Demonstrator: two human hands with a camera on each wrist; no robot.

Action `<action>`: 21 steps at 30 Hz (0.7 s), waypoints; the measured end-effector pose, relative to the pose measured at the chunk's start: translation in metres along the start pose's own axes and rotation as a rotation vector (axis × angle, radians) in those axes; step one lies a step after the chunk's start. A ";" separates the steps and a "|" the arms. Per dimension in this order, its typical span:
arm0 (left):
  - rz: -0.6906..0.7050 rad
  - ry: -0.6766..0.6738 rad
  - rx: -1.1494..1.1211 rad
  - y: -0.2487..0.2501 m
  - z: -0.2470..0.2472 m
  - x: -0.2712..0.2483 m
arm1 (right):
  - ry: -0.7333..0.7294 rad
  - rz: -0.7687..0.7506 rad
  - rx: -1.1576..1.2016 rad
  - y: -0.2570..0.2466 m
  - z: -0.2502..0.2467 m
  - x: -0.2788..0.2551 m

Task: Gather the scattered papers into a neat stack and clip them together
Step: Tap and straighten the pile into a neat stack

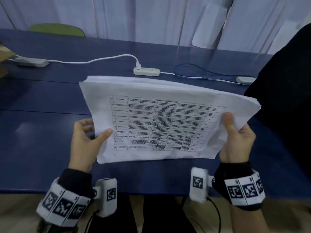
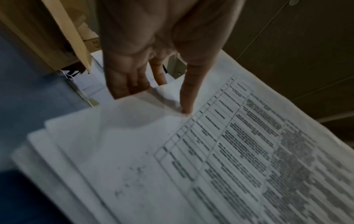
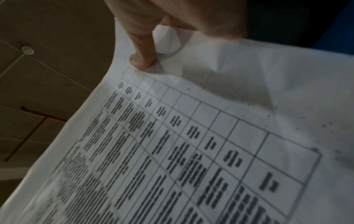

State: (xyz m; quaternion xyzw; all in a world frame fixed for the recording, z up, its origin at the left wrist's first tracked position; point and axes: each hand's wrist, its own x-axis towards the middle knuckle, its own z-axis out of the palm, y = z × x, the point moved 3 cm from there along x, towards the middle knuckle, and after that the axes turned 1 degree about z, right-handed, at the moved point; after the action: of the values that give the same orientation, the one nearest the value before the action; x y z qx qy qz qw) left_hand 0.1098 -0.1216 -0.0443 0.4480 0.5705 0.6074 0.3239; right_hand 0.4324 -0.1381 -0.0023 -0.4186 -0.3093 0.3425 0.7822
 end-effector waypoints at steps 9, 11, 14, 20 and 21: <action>-0.211 -0.536 -0.087 0.007 0.013 0.002 | 0.042 0.044 0.081 -0.003 -0.006 0.002; -0.245 -0.570 -0.149 -0.003 0.012 0.009 | 0.000 0.063 0.060 -0.010 -0.008 0.008; -0.261 -0.604 -0.100 0.003 0.012 0.019 | -0.048 0.070 0.014 -0.018 -0.009 0.018; -0.073 -0.484 0.064 0.025 0.003 0.049 | -0.154 0.095 0.023 -0.023 -0.003 0.028; -0.077 -0.509 0.048 0.026 0.003 0.051 | -0.177 0.105 0.028 -0.022 -0.001 0.027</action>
State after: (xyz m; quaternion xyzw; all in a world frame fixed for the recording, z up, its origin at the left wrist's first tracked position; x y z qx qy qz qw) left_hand 0.0959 -0.0781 -0.0100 0.5720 0.5015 0.4485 0.4692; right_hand 0.4555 -0.1263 0.0219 -0.3915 -0.3499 0.4229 0.7386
